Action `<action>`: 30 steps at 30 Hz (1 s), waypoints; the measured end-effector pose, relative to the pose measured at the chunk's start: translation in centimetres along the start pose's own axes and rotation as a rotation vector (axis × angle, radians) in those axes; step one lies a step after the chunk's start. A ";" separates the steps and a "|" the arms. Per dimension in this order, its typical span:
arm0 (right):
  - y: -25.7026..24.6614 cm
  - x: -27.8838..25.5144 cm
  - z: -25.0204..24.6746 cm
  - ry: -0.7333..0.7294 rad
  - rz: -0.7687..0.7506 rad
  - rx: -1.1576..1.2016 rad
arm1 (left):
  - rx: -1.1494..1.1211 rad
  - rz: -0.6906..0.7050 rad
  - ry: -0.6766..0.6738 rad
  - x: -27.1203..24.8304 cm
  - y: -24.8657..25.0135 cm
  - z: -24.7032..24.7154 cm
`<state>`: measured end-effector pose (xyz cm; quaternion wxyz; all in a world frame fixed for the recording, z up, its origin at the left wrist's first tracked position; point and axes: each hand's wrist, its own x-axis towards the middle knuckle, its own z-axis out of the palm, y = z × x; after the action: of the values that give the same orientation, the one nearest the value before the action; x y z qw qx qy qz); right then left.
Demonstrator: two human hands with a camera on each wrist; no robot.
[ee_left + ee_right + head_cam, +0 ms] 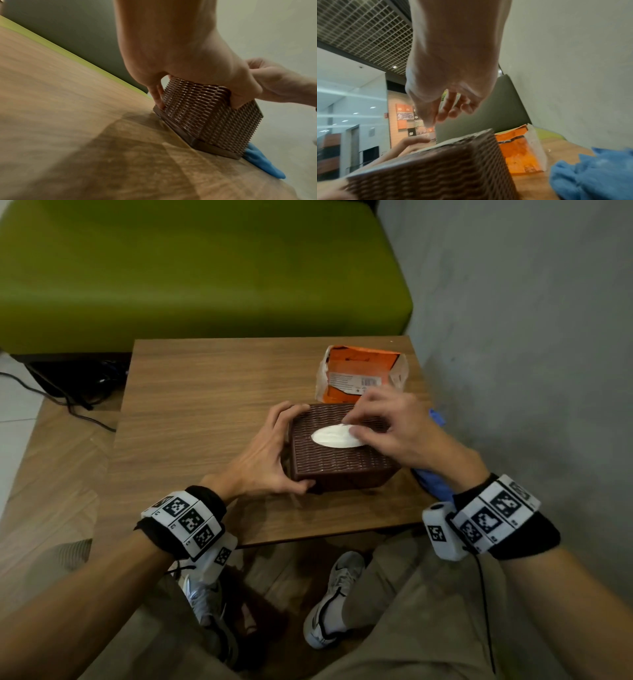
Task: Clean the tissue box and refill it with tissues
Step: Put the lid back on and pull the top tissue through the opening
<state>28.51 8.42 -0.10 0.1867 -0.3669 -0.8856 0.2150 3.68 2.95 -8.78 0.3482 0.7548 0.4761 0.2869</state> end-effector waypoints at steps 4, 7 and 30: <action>-0.4 0.4 1.8 -0.198 0.024 -0.119 | -0.001 0.015 -0.003 0.3 0.2 0.1; -0.6 0.6 2.1 -0.184 0.025 -0.146 | 0.006 0.023 -0.008 0.3 0.0 0.1; -1.6 0.0 1.7 0.036 -0.075 -0.261 | 0.022 0.040 0.007 0.5 -0.6 0.1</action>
<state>26.79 6.99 -0.75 0.1612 -0.3585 -0.9156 0.0841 3.63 3.53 -9.29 0.3324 0.7670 0.4651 0.2915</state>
